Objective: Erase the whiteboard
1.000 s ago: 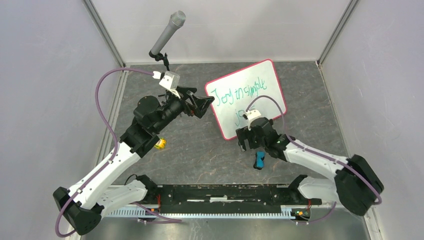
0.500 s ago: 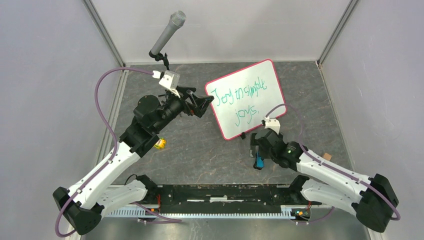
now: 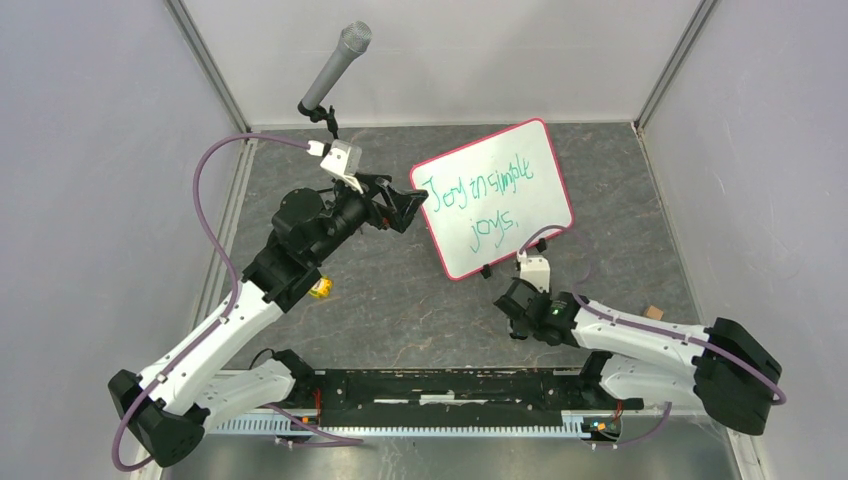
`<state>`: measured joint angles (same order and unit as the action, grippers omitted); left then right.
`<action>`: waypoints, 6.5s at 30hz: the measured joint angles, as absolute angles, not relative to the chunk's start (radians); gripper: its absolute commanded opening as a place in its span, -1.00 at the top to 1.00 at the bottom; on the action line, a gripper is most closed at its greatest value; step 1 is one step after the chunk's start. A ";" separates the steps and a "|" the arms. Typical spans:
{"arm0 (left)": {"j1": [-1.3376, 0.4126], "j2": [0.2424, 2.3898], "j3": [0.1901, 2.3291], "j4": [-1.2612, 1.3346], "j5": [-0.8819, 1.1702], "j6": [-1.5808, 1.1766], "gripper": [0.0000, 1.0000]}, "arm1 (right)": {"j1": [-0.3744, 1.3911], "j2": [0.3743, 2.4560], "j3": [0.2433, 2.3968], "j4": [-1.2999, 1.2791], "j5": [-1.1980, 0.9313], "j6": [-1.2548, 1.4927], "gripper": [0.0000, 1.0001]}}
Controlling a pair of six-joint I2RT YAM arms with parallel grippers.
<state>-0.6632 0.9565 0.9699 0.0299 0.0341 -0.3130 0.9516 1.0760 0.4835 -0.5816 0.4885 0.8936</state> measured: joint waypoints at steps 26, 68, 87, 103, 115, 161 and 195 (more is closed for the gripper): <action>-0.663 0.960 0.970 0.021 0.027 -0.313 -0.99 | 1.021 1.145 0.524 -0.582 0.533 0.832 0.02; -0.555 1.130 1.035 -0.068 0.056 -0.389 -0.99 | 0.953 1.125 0.720 -0.471 0.743 0.564 0.62; -0.388 1.325 1.035 0.004 0.260 -0.540 -0.72 | 0.677 1.470 1.062 0.388 0.495 0.087 0.62; -0.372 1.508 1.035 0.062 0.350 -0.606 -0.30 | 0.672 1.594 1.077 0.420 0.294 -0.117 0.62; -0.371 1.544 1.035 0.061 0.350 -0.605 0.01 | 0.678 1.610 1.077 0.420 0.236 -0.110 0.63; -0.401 1.580 1.036 0.107 0.348 -0.604 0.85 | 0.742 1.701 1.068 0.442 0.476 -0.132 0.64; -0.402 1.576 1.036 0.101 0.346 -0.604 0.86 | 0.704 1.656 0.929 0.569 0.472 -0.127 0.64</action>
<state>-0.4019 1.5757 1.0355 0.1009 0.3458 -0.6037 0.7040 1.6558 0.9287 0.5690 0.4721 -0.1272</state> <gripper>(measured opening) 0.152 0.253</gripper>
